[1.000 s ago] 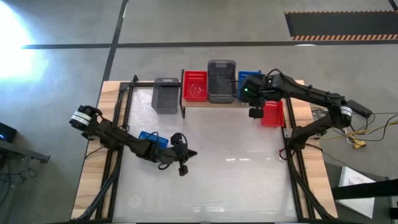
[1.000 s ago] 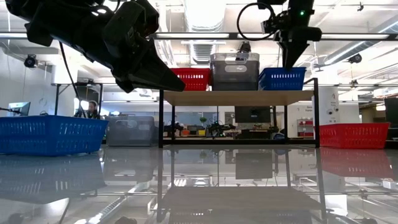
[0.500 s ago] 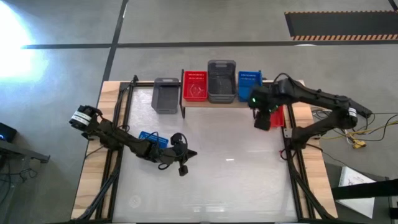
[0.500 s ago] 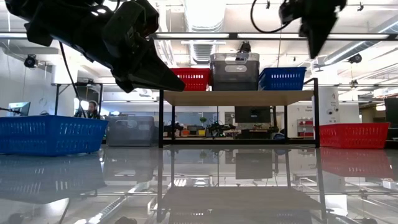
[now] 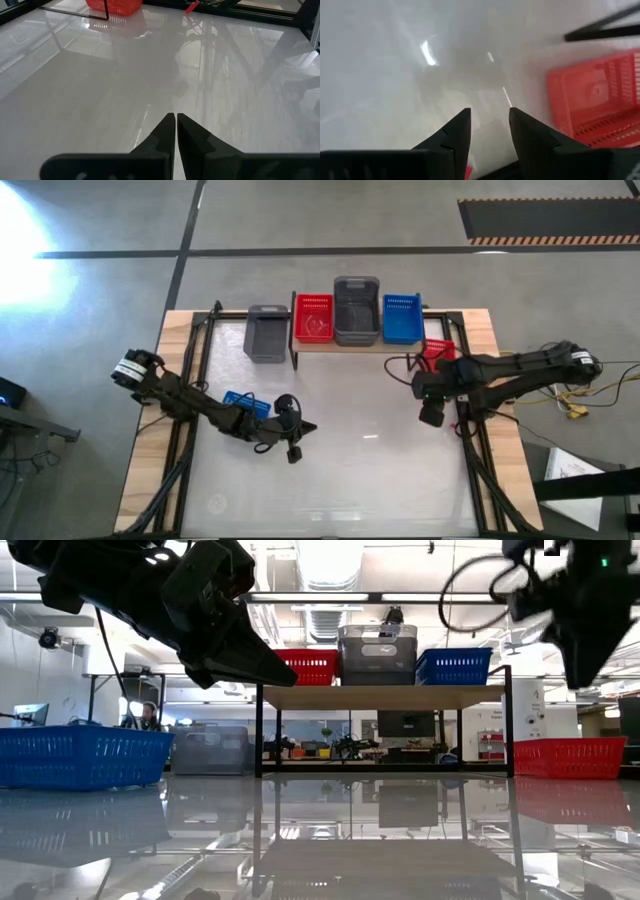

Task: Stack baskets on shelf by color
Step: Stack the red bin into the red bin on the shelf

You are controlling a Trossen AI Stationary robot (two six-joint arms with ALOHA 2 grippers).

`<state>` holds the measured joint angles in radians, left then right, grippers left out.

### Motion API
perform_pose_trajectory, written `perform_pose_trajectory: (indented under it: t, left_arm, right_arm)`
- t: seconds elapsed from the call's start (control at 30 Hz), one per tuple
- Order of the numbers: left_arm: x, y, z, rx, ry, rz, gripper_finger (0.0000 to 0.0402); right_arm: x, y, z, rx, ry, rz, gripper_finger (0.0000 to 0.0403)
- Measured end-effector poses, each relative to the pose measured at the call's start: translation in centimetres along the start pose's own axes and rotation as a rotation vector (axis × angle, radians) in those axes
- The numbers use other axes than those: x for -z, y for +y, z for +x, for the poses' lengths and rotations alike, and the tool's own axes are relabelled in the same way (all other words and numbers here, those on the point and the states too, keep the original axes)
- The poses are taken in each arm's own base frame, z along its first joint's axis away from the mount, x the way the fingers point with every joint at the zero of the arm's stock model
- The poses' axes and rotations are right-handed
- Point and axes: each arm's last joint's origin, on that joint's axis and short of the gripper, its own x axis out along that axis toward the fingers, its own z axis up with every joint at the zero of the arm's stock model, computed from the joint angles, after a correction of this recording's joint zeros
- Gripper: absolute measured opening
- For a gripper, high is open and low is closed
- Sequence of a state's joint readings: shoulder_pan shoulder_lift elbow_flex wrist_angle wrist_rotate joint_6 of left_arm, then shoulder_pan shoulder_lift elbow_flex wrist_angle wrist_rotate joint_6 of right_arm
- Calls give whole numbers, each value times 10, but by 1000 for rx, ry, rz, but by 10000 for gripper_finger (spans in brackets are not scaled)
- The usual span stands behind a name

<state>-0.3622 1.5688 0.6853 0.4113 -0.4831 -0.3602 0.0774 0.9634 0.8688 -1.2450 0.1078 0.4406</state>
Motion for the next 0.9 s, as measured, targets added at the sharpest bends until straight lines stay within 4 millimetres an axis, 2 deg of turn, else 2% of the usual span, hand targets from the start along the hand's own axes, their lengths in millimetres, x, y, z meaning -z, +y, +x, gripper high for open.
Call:
perform_pose_trajectory:
  t: [0.23, 0.47, 0.63, 0.9]
  left_arm:
    - [0, 0, 0, 0, -1, 0, 1]
    - [0, 0, 0, 0, -1, -1, 1]
    - [-1, 0, 0, 3, -8, -4, 1]
    - [-1, 0, 0, 2, -7, -4, 1]
  right_arm:
    - [11, -6, 36, 207, 11, 61, 128]
    - [9, -6, 48, 306, 42, 44, 165]
    - [5, -6, 56, 416, 53, 101, 196]
    - [-4, -1, 83, 548, 114, 153, 203]
